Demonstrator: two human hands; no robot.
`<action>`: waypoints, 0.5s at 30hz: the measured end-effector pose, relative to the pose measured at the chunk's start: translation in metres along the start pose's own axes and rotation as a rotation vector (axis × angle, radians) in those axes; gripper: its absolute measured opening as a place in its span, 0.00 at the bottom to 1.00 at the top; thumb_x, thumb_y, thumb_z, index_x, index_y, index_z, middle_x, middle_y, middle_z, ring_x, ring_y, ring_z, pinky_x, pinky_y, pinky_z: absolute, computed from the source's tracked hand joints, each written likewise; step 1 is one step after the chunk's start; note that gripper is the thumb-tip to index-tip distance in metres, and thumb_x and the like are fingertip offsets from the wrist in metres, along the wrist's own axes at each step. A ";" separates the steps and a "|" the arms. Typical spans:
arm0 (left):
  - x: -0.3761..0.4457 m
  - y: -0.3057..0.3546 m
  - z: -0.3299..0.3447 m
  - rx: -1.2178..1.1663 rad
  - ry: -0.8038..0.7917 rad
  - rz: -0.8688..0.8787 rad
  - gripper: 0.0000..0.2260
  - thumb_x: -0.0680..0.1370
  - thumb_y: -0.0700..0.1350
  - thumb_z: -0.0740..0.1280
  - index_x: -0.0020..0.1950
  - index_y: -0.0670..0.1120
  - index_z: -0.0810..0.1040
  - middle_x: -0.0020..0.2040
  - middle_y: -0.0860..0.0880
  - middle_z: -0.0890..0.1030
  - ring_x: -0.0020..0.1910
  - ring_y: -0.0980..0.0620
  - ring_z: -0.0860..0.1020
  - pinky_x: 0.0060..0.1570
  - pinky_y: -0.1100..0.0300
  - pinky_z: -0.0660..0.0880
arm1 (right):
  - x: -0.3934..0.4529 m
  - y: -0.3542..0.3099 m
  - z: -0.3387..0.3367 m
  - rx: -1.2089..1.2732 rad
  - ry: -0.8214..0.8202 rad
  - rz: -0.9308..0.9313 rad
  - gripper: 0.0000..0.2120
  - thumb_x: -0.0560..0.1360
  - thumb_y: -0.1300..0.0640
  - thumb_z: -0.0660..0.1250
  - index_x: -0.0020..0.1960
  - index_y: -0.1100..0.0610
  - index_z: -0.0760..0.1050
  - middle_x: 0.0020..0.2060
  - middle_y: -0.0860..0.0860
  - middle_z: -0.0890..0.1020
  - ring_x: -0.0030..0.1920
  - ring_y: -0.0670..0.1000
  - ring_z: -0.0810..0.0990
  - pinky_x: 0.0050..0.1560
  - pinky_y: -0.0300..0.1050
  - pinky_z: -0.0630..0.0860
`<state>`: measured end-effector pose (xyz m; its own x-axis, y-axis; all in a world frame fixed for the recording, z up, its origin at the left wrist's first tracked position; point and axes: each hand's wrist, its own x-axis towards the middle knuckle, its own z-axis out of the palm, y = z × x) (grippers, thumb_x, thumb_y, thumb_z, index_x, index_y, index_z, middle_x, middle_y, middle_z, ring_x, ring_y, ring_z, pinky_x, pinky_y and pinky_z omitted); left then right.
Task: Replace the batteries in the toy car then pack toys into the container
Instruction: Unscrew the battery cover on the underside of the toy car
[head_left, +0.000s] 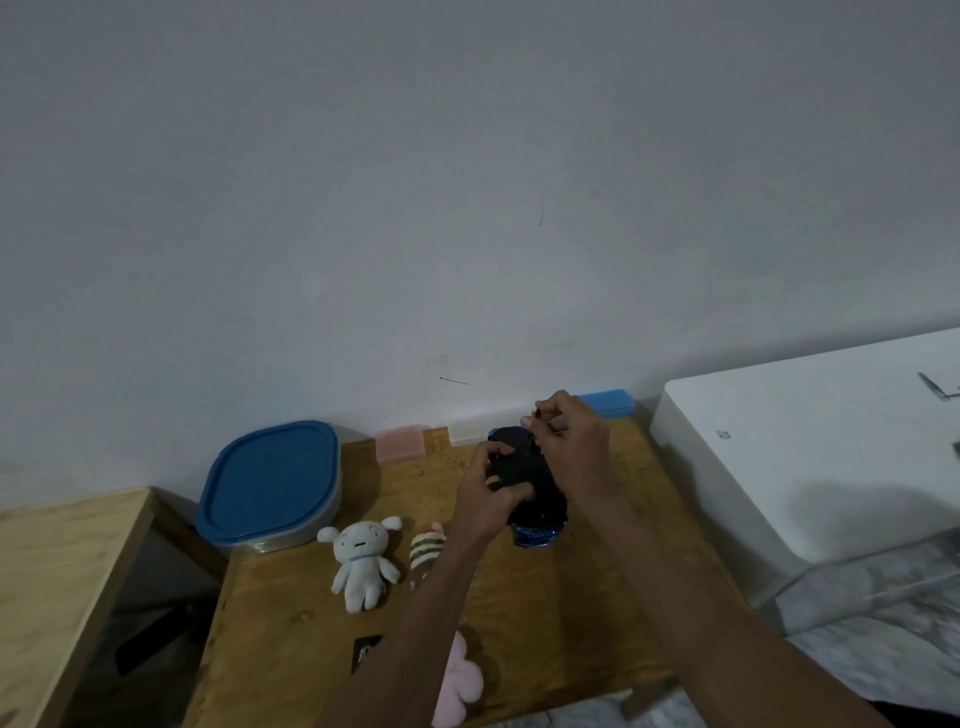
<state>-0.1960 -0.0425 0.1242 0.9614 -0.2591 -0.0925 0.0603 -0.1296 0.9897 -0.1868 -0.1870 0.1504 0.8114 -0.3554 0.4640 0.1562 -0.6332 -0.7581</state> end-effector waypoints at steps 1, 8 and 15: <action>0.000 0.000 0.000 -0.001 0.001 0.003 0.20 0.69 0.38 0.72 0.56 0.53 0.72 0.58 0.48 0.78 0.56 0.49 0.79 0.46 0.51 0.84 | 0.000 0.000 0.000 -0.001 0.004 0.003 0.08 0.73 0.56 0.76 0.45 0.56 0.77 0.43 0.50 0.83 0.42 0.47 0.82 0.42 0.40 0.81; -0.002 0.000 0.002 0.010 0.000 0.025 0.20 0.69 0.36 0.73 0.57 0.52 0.72 0.58 0.47 0.78 0.57 0.48 0.78 0.47 0.54 0.84 | -0.004 -0.003 -0.002 0.019 0.025 -0.024 0.08 0.74 0.62 0.75 0.53 0.60 0.83 0.44 0.52 0.86 0.44 0.46 0.84 0.47 0.35 0.81; -0.005 0.002 0.006 0.002 0.014 0.029 0.20 0.69 0.36 0.73 0.56 0.52 0.73 0.58 0.47 0.78 0.57 0.48 0.78 0.48 0.52 0.84 | -0.006 -0.009 -0.003 0.013 0.051 -0.010 0.08 0.75 0.63 0.73 0.54 0.60 0.83 0.43 0.53 0.86 0.43 0.47 0.84 0.47 0.39 0.82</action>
<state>-0.2022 -0.0467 0.1256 0.9663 -0.2497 -0.0627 0.0321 -0.1247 0.9917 -0.1948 -0.1809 0.1560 0.7799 -0.3843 0.4940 0.1716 -0.6278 -0.7592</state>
